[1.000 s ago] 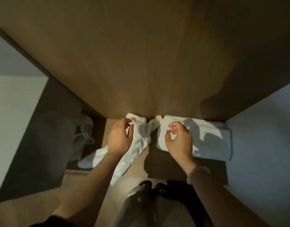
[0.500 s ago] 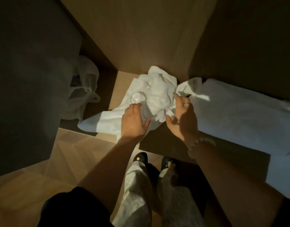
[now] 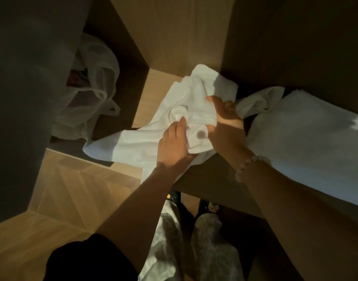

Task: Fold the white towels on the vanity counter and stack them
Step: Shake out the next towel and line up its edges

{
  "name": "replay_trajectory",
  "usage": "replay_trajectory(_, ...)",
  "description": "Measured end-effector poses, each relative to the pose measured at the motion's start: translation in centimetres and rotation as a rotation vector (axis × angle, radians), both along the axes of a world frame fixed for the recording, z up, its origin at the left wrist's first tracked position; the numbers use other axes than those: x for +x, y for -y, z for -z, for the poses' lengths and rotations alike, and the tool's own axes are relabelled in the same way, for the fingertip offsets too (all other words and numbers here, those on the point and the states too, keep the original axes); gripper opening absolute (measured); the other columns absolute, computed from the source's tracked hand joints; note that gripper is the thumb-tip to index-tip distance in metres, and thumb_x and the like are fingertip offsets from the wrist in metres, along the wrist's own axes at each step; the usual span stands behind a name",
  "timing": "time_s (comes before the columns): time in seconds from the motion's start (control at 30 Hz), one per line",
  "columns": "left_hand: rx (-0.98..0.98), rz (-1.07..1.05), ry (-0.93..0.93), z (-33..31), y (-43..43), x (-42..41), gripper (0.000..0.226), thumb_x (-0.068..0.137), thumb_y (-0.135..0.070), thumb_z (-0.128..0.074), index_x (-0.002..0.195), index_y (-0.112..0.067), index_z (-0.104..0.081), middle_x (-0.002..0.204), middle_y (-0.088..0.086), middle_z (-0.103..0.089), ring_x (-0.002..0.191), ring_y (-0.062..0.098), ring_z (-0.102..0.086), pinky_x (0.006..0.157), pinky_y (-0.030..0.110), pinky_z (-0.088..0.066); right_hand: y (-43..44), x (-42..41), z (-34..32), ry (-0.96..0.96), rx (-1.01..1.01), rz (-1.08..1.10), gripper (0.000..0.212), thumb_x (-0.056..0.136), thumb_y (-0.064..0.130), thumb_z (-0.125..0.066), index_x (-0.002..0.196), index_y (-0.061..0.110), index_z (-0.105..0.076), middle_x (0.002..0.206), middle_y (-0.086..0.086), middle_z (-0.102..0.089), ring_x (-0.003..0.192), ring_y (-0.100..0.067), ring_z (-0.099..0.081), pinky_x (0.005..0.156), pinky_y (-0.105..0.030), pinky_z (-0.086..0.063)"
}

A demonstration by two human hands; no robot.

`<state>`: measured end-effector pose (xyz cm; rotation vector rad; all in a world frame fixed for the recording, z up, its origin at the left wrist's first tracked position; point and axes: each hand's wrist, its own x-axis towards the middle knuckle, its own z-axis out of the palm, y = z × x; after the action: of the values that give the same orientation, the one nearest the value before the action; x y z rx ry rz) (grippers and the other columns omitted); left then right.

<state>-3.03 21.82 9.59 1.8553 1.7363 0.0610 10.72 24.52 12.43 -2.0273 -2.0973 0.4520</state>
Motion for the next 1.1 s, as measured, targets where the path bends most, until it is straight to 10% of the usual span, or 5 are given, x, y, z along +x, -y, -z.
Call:
replay_trajectory(0.2, 0.015, 0.115, 0.024, -5.6, -0.5, 0.0, 0.108, 0.067, -0.058, -0.072, 0.148, -0.014, -0.014, 0.145, 0.01, -0.034, 0.131, 0.025, -0.035, 0.104, 0.034, -0.03, 2.1, 0.8, -6.6, -0.422, -0.098, 0.294, 0.045, 0.085, 0.004, -0.056, 0.129, 0.016, -0.051, 0.125, -0.011, -0.051, 0.112, -0.024, -0.051, 0.086, -0.023, -0.036)
replay_trajectory(0.37, -0.004, 0.158, 0.071, -13.1, -1.5, 0.8, 0.102, 0.076, -0.056, -0.066, 0.149, -0.023, -0.003, 0.157, 0.003, -0.012, 0.143, 0.022, -0.013, 0.116, 0.033, -0.014, 1.6, 1.6, -14.4, -0.401, -0.009, 0.325, 0.05, 0.085, 0.006, -0.059, 0.132, 0.02, -0.05, 0.123, -0.01, -0.051, 0.106, -0.024, -0.052, 0.08, -0.02, -0.034)
replay_trajectory(0.53, 0.047, 0.138, 0.253, -23.2, -2.1, 0.9, 0.106, 0.065, -0.064, -0.07, 0.146, -0.029, -0.012, 0.149, -0.003, -0.022, 0.134, 0.018, -0.026, 0.108, 0.037, -0.031, 1.4, 1.6, -23.7, -0.455, 0.151, 0.371, 0.044, 0.09, 0.016, -0.06, 0.133, 0.019, -0.051, 0.132, -0.006, -0.053, 0.118, -0.019, -0.05, 0.084, -0.015, -0.037)
replay_trajectory(0.8, 0.228, 0.189, 0.308, -38.1, -3.8, -2.5, 0.079, 0.071, -0.055, -0.071, 0.135, -0.027, -0.035, 0.128, -0.006, -0.04, 0.11, 0.014, -0.049, 0.091, 0.03, -0.045, 0.8, -1.0, -37.0, -0.618, 0.318, 0.38, 0.041, 0.088, 0.022, -0.062, 0.128, 0.023, -0.055, 0.123, -0.005, -0.061, 0.112, -0.025, -0.058, 0.094, -0.045, -0.05)
replay_trajectory(1.1, 0.518, 0.172, 0.256, -46.3, -6.0, -10.7, 0.052, 0.074, -0.046, -0.063, 0.118, -0.018, -0.055, 0.106, -0.006, -0.045, 0.095, 0.01, -0.048, 0.079, 0.023, -0.039, -0.9, -7.8, -45.5, -0.639, 0.415, 0.217, 0.045, 0.087, 0.025, -0.062, 0.131, 0.022, -0.052, 0.126, -0.005, -0.057, 0.113, -0.024, -0.054, 0.094, -0.046, -0.048)
